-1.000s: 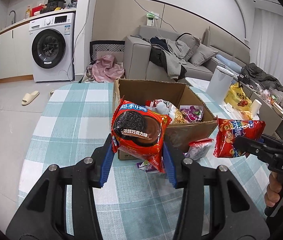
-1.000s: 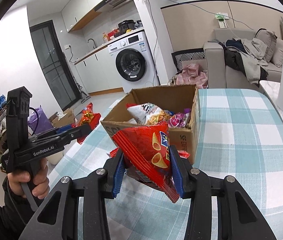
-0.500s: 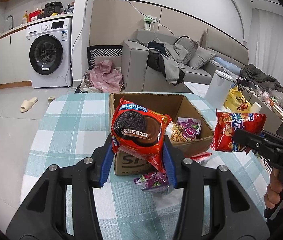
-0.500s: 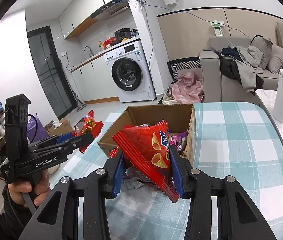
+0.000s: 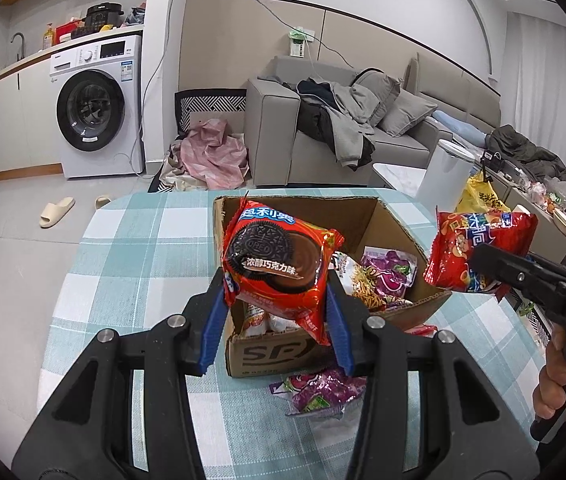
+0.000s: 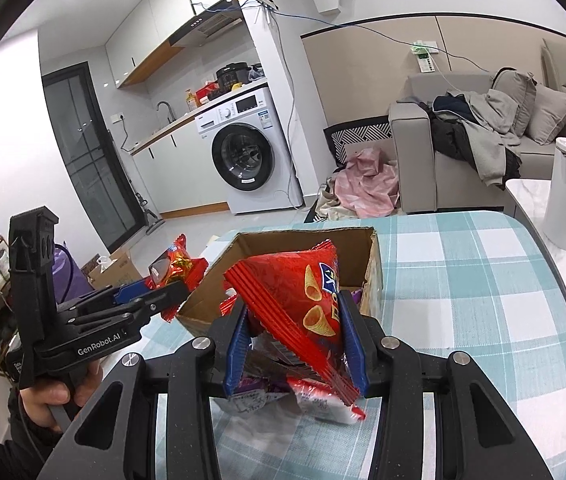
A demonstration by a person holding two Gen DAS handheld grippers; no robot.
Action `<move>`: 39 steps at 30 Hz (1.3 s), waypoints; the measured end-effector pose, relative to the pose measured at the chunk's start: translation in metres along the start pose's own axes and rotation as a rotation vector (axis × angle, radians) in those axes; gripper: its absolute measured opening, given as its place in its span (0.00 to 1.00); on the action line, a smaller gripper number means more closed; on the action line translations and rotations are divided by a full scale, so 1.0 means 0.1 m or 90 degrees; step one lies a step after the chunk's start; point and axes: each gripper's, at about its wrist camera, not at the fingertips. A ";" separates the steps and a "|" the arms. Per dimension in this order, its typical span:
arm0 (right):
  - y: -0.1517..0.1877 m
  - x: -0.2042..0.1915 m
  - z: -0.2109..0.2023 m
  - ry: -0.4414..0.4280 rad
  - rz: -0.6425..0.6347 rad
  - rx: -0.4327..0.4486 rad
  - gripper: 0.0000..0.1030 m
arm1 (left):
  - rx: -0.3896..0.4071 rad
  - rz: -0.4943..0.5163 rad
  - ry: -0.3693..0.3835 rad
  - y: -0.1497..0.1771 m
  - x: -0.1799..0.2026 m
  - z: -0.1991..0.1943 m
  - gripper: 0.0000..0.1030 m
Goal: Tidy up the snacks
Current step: 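Lift both held packets and carry them over the cardboard box, then lower the packets into the box and open both grippers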
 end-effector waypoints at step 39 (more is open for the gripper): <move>-0.16 0.03 0.79 0.017 0.071 -0.018 0.41 | -0.053 0.036 -0.022 -0.04 0.02 0.78 0.41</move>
Point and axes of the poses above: each gripper's, at about its wrist camera, not at the fingertips, and z roughly the way its jaws point, x to its right, y to its underside, and after that the axes turned 9 degrees about y, right-handed
